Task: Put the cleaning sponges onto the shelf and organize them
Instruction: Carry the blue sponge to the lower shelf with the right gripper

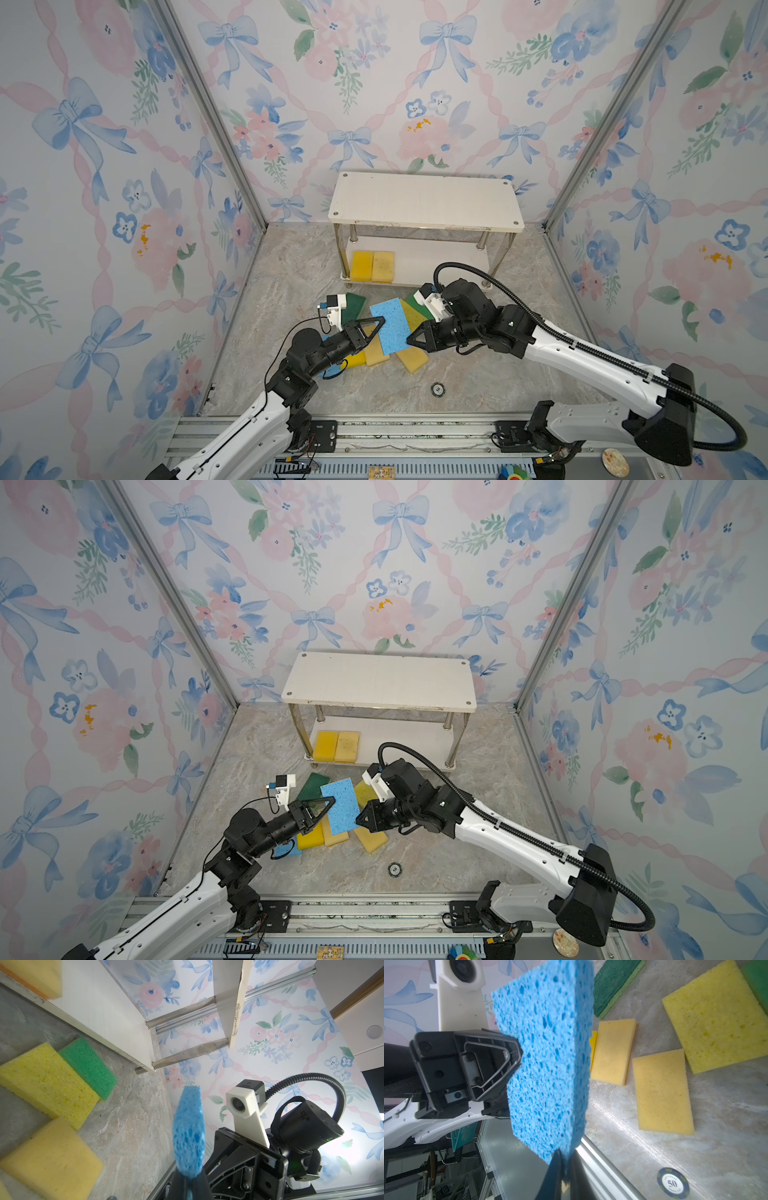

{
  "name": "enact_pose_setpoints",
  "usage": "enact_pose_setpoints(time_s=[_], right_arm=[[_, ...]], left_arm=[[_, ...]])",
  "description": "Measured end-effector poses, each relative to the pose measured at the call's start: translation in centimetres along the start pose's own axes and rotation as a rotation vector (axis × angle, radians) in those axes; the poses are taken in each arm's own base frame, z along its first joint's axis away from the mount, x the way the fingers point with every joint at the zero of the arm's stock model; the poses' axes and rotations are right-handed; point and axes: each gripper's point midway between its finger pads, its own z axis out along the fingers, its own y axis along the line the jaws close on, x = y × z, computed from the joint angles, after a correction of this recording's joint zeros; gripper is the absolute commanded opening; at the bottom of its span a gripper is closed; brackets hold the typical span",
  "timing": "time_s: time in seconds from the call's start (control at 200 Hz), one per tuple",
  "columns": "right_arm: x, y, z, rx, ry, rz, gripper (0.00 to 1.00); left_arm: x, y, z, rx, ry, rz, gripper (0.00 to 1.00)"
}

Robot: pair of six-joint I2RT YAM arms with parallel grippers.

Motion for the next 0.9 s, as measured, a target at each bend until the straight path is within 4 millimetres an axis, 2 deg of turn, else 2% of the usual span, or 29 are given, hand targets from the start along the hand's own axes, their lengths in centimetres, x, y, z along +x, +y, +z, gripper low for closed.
enact_pose_setpoints(time_s=[0.155, 0.205, 0.285, 0.385, 0.515, 0.655, 0.9], right_arm=[[-0.2, -0.6, 0.2, 0.007, -0.01, 0.024, 0.04], [-0.2, -1.0, 0.3, 0.01, -0.015, 0.036, 0.04], [-0.6, -2.0, 0.4, 0.025, -0.03, 0.07, 0.03], [-1.6, -3.6, 0.3, 0.047, -0.065, 0.125, 0.03], [-3.6, -6.0, -0.3, 0.082, -0.14, 0.211, 0.03], [-6.4, -8.4, -0.6, 0.117, -0.231, 0.287, 0.03], [-9.8, -14.3, 1.5, 0.23, -0.291, 0.392, 0.03]], left_arm=[[0.1, 0.3, 0.1, -0.01, 0.004, 0.006, 0.4], [0.1, 0.3, 0.1, -0.01, 0.004, 0.003, 0.54], [0.1, 0.5, 0.1, -0.018, 0.007, 0.007, 0.78], [0.3, 1.4, 0.0, -0.057, 0.012, 0.016, 0.97], [0.3, 2.7, -0.4, -0.137, 0.01, 0.042, 0.98], [-0.1, 2.1, -1.2, -0.15, -0.01, 0.081, 0.98], [-1.0, 2.1, -2.8, -0.169, -0.051, 0.09, 0.98]])
